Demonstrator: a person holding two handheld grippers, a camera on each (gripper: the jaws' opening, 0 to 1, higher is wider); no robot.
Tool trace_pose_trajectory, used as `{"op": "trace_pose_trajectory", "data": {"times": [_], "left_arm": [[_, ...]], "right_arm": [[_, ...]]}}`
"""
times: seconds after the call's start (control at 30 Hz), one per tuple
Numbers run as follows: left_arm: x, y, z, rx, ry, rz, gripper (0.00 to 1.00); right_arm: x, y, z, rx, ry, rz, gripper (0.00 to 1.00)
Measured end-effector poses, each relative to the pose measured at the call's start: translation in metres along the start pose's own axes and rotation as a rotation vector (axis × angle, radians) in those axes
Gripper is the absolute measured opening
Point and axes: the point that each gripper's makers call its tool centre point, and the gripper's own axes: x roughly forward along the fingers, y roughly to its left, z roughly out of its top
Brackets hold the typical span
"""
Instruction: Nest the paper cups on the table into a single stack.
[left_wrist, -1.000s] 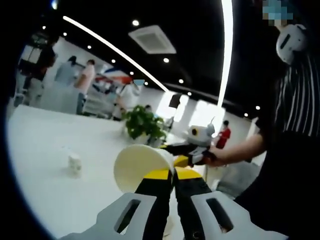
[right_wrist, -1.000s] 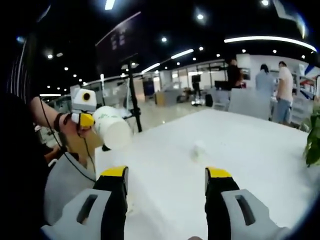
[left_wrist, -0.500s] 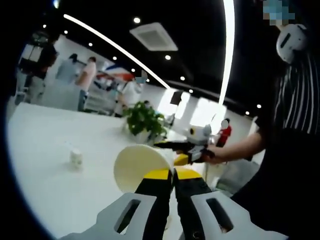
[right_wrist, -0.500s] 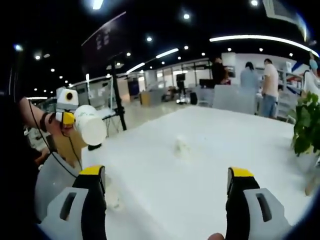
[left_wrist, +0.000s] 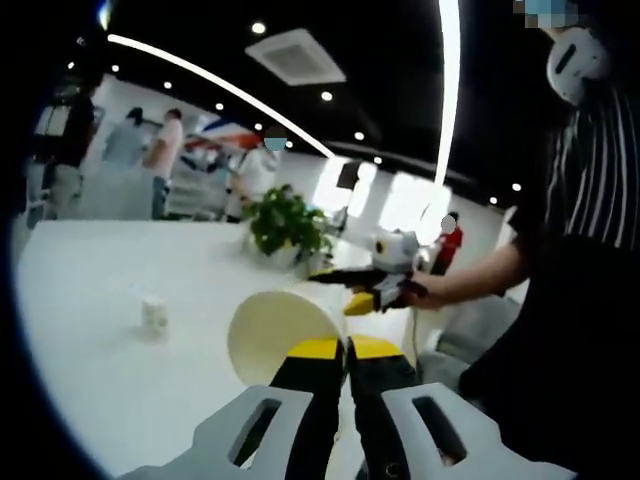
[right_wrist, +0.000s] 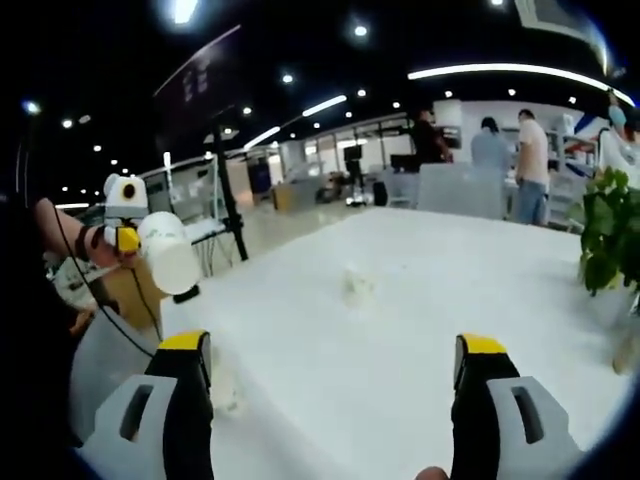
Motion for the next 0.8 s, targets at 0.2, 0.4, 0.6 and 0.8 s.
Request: {"op": "trace_pose_trajectory", "data": {"times": [0.2,0.4,0.6,0.8], "left_arm": [[0.001,0.001,-0.005,0.049,0.072,0.008,0.00],[0.003,-0.001,-0.018,0.116,0.195,-0.005,0.00],[0.006,-0.004,-0.025,0.212,0.306,-0.019,0.00],[0.007,-0.010,-0.031,0.311,0.406,-0.056,0.00]], "right_arm": [[0.001,0.001,-0.006,0.001,0.012,0.006,0.99],[0.001,0.002,-0.008,0.009,0.015,0.010,0.99],[0.002,0.002,-0.010,0.013,0.014,0.018,0.98],[0.003,0.003,-0.012,0.021,0.015,0.019,0.98]]}}
